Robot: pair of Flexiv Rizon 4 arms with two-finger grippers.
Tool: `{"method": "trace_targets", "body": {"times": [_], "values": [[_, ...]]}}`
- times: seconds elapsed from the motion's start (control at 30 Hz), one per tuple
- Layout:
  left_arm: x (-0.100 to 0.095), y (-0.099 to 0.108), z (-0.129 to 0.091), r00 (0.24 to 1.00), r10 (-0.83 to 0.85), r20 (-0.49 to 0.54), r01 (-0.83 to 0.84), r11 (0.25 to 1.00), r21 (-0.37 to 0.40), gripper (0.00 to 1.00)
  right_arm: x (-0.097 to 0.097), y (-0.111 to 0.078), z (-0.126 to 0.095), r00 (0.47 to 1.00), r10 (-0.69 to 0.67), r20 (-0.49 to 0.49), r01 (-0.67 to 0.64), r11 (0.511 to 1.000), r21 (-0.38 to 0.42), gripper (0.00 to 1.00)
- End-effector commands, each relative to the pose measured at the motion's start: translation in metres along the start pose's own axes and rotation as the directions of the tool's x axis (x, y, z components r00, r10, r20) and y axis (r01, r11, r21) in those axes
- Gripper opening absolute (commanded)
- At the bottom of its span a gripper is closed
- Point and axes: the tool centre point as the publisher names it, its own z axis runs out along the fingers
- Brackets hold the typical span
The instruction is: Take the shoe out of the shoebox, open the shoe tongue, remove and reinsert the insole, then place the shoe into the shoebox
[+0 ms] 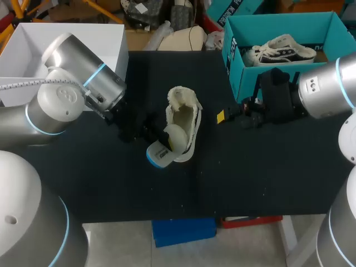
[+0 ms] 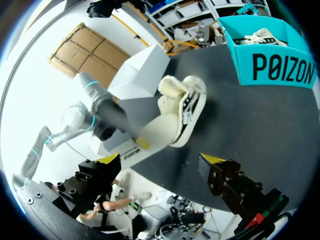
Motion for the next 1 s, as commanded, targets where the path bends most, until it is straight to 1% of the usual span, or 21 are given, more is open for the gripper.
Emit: {"method": "trace_targets", "body": {"times": [0.03,0.37,0.4,0.47,0.5,0.57,0.63,0.73,0.83,0.9,0.93,0.97,1.0], "values": [[-0.002,0.031,0.011,1.000,0.002,-0.012,-0.002,1.000,0.006,0.00,0.001,0.000,0.000,1.000,0.001,0.003,-0.001,1.000,0.002,1.00],[-0.005,0.073,0.015,1.000,-0.002,0.000,0.002,1.000,-0.017,0.00,0.001,0.000,0.000,1.000,0.001,0.003,-0.001,1.000,0.002,1.00],[-0.005,0.077,0.015,1.000,-0.001,-0.001,0.001,1.000,-0.019,0.18,0.001,0.000,0.000,1.000,0.001,0.003,-0.001,1.000,0.002,1.00],[-0.005,0.082,0.017,1.000,-0.004,-0.006,0.004,1.000,-0.016,0.20,0.001,0.000,0.000,1.000,0.001,0.003,-0.001,1.000,0.002,1.00],[-0.006,0.083,0.018,1.000,-0.005,-0.006,0.005,1.000,-0.017,0.22,0.001,0.000,0.000,1.000,0.001,0.003,-0.001,1.000,0.002,1.00],[-0.008,0.083,0.018,1.000,-0.006,-0.008,0.006,1.000,-0.018,0.48,0.001,0.000,0.000,1.000,0.001,0.003,-0.001,1.000,0.002,1.00],[-0.011,0.080,0.018,1.000,-0.003,-0.006,0.003,1.000,-0.018,0.58,0.001,0.000,0.000,1.000,0.001,0.003,-0.001,1.000,0.002,1.00],[-0.014,0.073,0.013,1.000,0.008,-0.006,-0.008,1.000,-0.019,0.55,0.001,0.000,0.000,1.000,0.001,0.003,-0.001,1.000,0.002,1.00],[-0.015,0.062,0.006,1.000,0.014,-0.012,-0.014,1.000,-0.023,0.57,0.001,0.000,0.000,1.000,0.001,0.003,-0.001,1.000,0.002,1.00],[-0.014,0.053,0.001,1.000,0.003,-0.021,-0.004,0.999,-0.032,0.62,0.001,0.000,0.000,1.000,0.001,0.003,-0.001,1.000,0.002,1.00],[-0.013,0.049,-0.001,1.000,0.003,-0.023,-0.004,0.999,-0.034,0.70,0.001,0.000,0.000,1.000,0.001,0.003,-0.001,1.000,0.002,1.00],[-0.012,0.045,-0.003,1.000,0.003,-0.023,-0.003,0.999,-0.035,0.75,0.001,0.000,0.000,1.000,0.001,0.003,-0.001,1.000,0.002,1.00],[-0.010,0.040,-0.005,1.000,-0.002,-0.024,0.001,0.999,-0.036,0.74,0.001,0.000,0.000,1.000,0.001,0.003,-0.001,1.000,0.002,1.00]]}}
